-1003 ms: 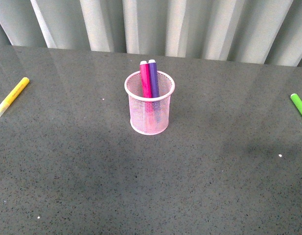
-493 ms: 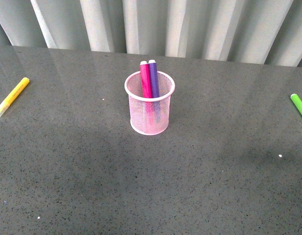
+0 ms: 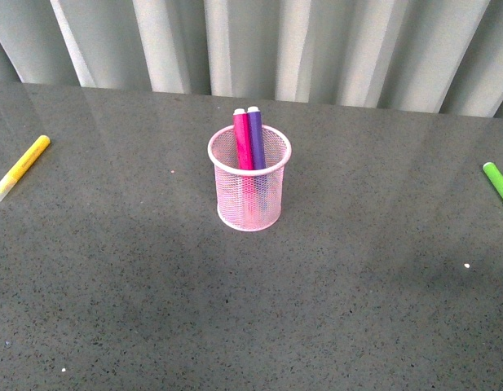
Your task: Insert purple and pink pens into pink cup
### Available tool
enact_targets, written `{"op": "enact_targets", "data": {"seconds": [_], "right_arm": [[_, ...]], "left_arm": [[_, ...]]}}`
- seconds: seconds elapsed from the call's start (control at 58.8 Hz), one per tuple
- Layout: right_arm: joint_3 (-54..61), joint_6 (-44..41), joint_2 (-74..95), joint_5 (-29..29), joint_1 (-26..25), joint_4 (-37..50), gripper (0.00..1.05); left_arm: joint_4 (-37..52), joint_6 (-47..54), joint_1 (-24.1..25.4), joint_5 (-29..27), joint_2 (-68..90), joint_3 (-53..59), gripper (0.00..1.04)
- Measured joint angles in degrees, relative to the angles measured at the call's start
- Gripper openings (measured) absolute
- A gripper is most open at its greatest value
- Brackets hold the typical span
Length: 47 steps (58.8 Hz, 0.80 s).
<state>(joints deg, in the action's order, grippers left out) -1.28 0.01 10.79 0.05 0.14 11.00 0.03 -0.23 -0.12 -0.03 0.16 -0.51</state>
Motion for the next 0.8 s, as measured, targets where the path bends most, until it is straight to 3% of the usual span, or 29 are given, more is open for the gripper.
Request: {"op": "enact_targets", "data": {"seconds": [0.068,0.153,0.459,0.578,0.799], "right_arm": [[-0.02,0.00,-1.77,0.00,0.00,-1.86,0.03],[-0.02,0.02,-8.76,0.02,0.00,-10.54,0.03],[-0.02,-0.02,-10.54,0.04,0.00,-10.97,0.05],[-0.02,0.00,-10.54,0.04,0.00,-10.97,0.28],[-0.02,0.00,-10.54,0.04,0.00,-10.97,0.83]], "left_arm": [[0.00,0.00,0.00,0.02,0.00,0.00,0.98],[0.00,0.00,0.00,-0.02,0.00,0.00,0.98],[0.00,0.00,0.00,0.00,-0.04,0.00,0.98],[0.00,0.00,0.00,0.02,-0.02,0.00,0.98],[0.00,0.00,0.00,0.02,-0.02,0.00,0.98]]}}
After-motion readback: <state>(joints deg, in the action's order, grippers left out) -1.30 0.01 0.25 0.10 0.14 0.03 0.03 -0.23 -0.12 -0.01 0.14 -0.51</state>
